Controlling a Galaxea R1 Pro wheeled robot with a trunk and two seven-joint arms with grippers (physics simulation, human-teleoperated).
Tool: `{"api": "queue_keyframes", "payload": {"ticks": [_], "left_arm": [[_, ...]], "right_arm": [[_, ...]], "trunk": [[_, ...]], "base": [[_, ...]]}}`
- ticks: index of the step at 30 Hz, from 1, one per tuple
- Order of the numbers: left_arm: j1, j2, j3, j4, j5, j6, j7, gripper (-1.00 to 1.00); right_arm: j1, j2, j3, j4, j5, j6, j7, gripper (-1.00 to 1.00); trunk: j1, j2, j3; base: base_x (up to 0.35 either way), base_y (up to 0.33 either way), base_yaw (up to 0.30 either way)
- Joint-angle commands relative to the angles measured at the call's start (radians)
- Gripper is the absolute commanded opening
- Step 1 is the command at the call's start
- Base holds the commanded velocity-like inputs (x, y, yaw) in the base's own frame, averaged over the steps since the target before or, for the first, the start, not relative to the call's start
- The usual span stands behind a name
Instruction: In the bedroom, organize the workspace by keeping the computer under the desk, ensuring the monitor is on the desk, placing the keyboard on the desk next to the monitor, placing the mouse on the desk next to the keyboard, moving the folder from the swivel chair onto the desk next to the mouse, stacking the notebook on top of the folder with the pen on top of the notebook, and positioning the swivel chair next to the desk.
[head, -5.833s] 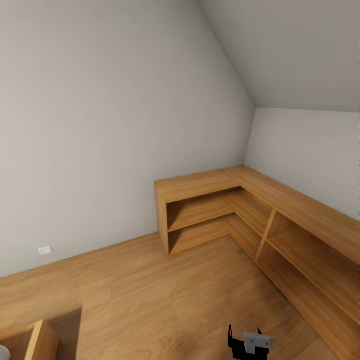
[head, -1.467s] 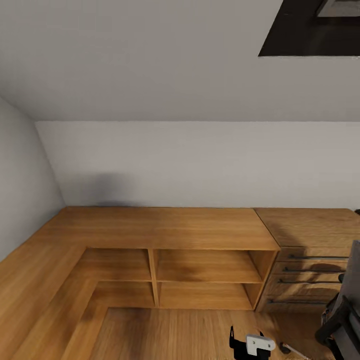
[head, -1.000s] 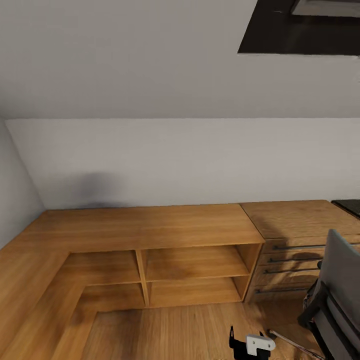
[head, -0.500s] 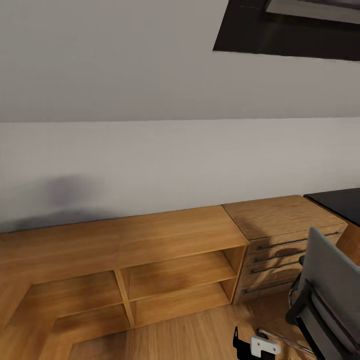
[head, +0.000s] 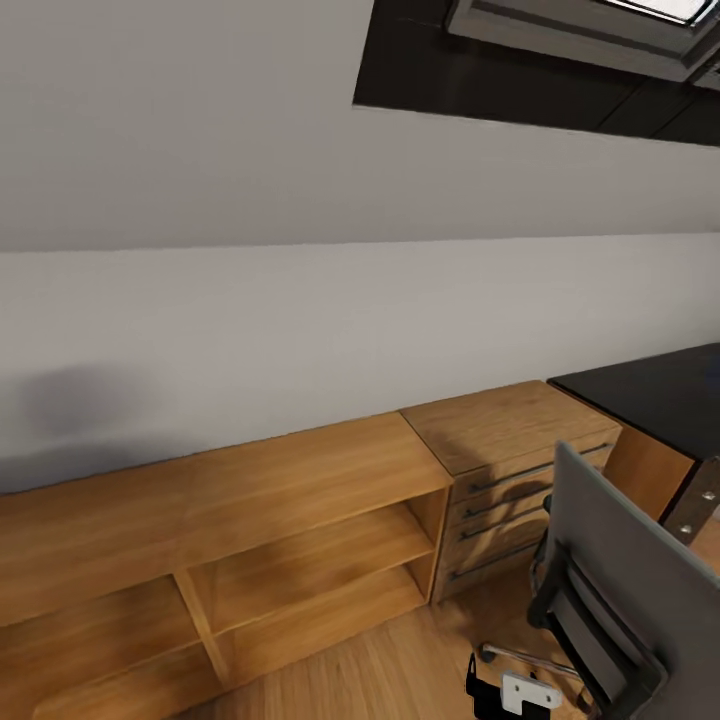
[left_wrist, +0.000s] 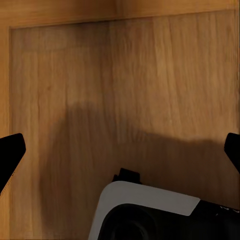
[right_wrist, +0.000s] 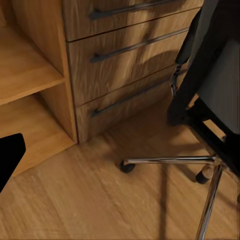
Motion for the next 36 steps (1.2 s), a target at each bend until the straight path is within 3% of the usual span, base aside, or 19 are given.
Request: {"api": "queue_keyframes", "payload": {"ticks": [1,10,36], "left_arm": [[0.001,0.000,-0.002,-0.002,0.001,-0.001,0.004,1.00],[0.001,0.001,-0.002,-0.002,0.001,-0.001,0.004,1.00],[0.001,0.001,-0.002,-0.001,0.001,-0.001,0.004,1.00]], "right_arm": [[-0.001,0.000,0.009,0.001,-0.004,-0.001,-0.006,1.00],[-0.001,0.000,0.009,0.001,-0.004,-0.001,-0.006,1.00],[-0.001,0.002,0.013,0.001,0.001,-0.001,-0.006,1.00]], "trunk": [[0.001,-0.001,0.000],[0.001,-0.001,0.005],[0.001,-0.001,0.015]], "base": [[0.281,0.067,-0.300],[0.246,0.119,-0.300],[0.004,0.032,-0.300]]}}
